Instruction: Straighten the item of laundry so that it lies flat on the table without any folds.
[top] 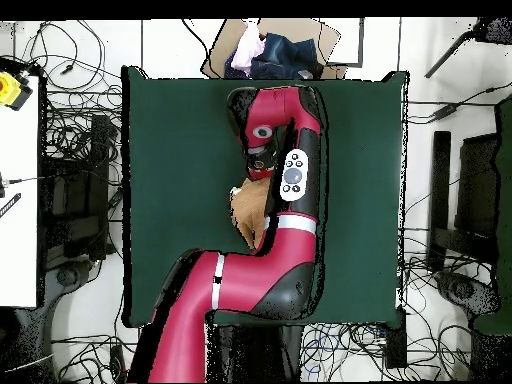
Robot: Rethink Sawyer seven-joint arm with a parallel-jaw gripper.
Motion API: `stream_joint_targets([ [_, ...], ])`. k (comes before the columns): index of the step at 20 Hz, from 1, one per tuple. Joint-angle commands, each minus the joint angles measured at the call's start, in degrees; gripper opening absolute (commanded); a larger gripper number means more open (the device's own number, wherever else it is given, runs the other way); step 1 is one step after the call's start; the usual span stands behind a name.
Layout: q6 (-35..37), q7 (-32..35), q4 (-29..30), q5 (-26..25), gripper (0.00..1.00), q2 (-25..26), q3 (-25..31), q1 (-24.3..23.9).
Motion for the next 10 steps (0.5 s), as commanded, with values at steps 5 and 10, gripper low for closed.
stream_joint_targets([
  [5, -0.93, -3.48, 20.53, -3.12, 1.0, -5.7, -4.78, 1.47],
  [10, 0.19, -6.45, 34.47, -2.98, 1.0, -16.46, -7.91, 2.68],
])
